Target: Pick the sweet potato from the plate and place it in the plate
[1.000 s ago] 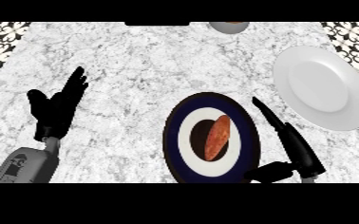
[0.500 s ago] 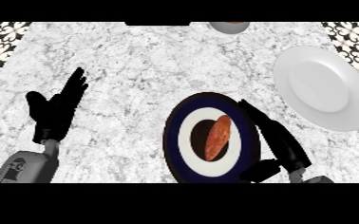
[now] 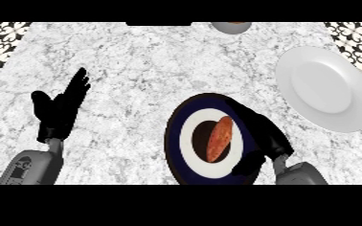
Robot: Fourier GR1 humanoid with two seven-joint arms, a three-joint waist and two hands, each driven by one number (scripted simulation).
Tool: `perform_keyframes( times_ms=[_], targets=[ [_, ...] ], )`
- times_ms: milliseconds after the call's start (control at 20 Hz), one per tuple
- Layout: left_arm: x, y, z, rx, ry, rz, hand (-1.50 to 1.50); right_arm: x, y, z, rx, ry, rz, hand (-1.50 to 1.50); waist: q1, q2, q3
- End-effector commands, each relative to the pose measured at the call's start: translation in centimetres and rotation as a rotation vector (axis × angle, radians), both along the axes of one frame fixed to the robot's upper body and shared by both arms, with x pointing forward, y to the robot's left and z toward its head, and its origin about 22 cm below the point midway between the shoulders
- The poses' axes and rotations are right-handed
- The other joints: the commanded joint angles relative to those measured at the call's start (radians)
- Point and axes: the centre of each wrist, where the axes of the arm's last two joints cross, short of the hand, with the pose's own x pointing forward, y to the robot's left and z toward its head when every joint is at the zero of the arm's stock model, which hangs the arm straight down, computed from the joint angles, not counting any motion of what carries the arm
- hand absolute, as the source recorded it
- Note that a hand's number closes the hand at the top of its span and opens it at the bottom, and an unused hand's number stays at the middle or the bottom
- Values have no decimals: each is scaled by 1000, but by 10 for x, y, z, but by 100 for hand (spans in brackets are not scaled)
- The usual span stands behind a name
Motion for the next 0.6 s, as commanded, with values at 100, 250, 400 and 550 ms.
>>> perform_keyframes(
  times_ms=[100, 250, 400, 550],
  targets=[
    [-13, 7, 12, -4, -3, -18, 0, 15, -3, 14, -42, 5, -18, -150, 1, -1, 0],
    [1, -18, 23, -4, -25, 6, 0, 2, 14, -25, -53, 22, 5, -150, 0, 0, 0],
    [-12, 9, 10, -4, 2, 12, 0, 22, 22, -40, -68, 15, 4, -150, 4, 0, 0],
    [13, 2, 4, -3, -10, 7, 0, 28, 36, -20, -120, 45, 25, -150, -2, 1, 0]
  ],
)
